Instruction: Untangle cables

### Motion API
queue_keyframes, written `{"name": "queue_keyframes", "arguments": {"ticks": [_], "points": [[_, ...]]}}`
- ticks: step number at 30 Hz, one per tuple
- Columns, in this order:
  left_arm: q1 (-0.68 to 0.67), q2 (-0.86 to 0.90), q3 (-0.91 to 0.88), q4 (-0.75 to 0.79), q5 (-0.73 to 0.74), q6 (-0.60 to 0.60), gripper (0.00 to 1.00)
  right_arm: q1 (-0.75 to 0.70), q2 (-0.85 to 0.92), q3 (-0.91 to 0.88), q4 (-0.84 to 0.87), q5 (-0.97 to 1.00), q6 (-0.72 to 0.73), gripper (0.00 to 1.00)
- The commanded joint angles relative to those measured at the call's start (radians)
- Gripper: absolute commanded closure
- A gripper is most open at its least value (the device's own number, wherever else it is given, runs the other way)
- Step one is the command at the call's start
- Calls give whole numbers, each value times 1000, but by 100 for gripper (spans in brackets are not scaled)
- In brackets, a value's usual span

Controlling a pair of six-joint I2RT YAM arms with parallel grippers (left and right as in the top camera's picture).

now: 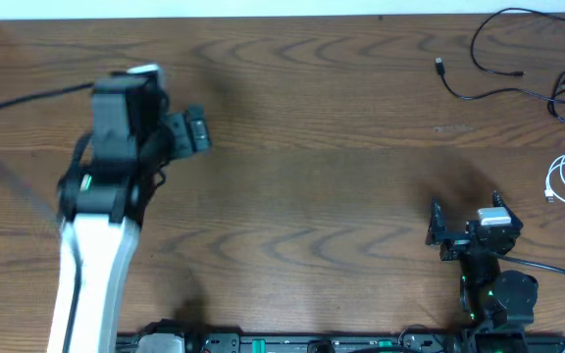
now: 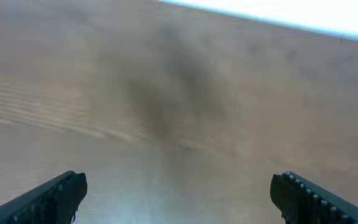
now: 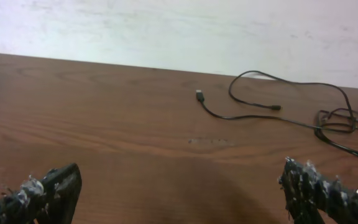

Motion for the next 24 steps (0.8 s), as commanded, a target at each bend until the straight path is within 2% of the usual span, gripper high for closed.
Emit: {"name": "queue_keyframes", "arguments": {"ticks": [1, 5, 8, 10, 13, 19, 24], "points": [[52, -200, -120, 76, -54, 13, 1, 7, -8, -1, -5, 9, -1, 1], [67, -383, -278, 208, -51, 13, 1, 7, -8, -1, -5, 9, -1, 1], [67, -512, -438, 397, 18, 48, 1, 7, -8, -1, -5, 9, -1, 1], [67, -612, -603, 599, 72, 66, 1, 7, -8, -1, -5, 9, -1, 1], [68, -718, -765, 734, 75, 67, 1, 7, -8, -1, -5, 9, -1, 1], [77, -915, -995, 779, 105, 176, 1, 7, -8, -1, -5, 9, -1, 1], [77, -1016, -1103, 778, 103, 235, 1, 7, -8, -1, -5, 9, -1, 1]]}}
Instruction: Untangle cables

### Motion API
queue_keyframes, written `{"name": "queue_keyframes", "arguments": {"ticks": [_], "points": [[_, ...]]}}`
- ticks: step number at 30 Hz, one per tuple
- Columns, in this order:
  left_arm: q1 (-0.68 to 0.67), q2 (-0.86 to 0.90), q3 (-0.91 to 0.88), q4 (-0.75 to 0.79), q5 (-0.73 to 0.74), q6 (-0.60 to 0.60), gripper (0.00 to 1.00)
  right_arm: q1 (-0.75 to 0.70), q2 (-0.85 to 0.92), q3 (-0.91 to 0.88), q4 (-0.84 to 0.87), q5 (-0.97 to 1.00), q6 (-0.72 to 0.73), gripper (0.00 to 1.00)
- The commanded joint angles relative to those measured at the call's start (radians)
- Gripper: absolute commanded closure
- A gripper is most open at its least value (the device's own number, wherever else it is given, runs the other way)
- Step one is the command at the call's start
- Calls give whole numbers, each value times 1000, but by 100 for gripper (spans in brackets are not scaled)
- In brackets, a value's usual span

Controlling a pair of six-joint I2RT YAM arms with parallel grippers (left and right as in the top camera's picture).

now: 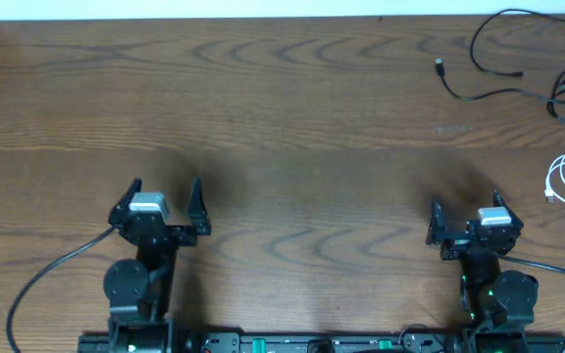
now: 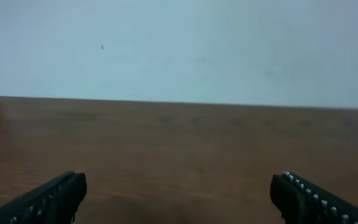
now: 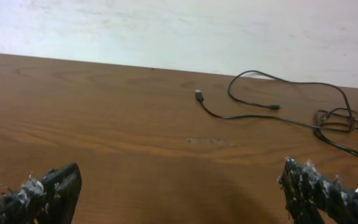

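A thin black cable [image 1: 498, 59] lies in loose loops at the table's far right corner, its plug end [image 3: 199, 95] pointing left; part of it bunches at the right edge [image 3: 337, 121]. A coiled white cable lies at the right edge. My left gripper [image 1: 163, 201] sits open near the front left, with nothing between its fingers [image 2: 48, 199]. My right gripper [image 1: 465, 221] sits open near the front right, well short of the cables, and its fingers [image 3: 45, 196] hold nothing.
The brown wooden table [image 1: 292, 108] ends at a white wall at the back. A black lead [image 1: 47, 279] runs from the left arm's base across the front left. The arm bases stand along the front edge.
My left arm was stretched out over the far left of the table; now it is folded back near the front edge, gripper still open. The right arm and the cables have not moved.
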Motion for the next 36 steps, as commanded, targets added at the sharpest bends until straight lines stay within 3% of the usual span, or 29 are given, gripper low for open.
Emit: {"name": "queue_keyframes", "arguments": {"ticks": [1, 11, 14, 36], "points": [[6, -71, -63, 6, 13, 75, 1, 6, -6, -1, -5, 6, -1, 1], [6, -182, -168, -60, 8, 78, 1, 6, -6, -1, -5, 6, -1, 1], [6, -220, -171, -149, 2, 77, 1, 6, -6, -1, -5, 6, -1, 1], [1, -235, -171, -146, 4, 55, 1, 6, -6, -1, -5, 6, -1, 1]]}}
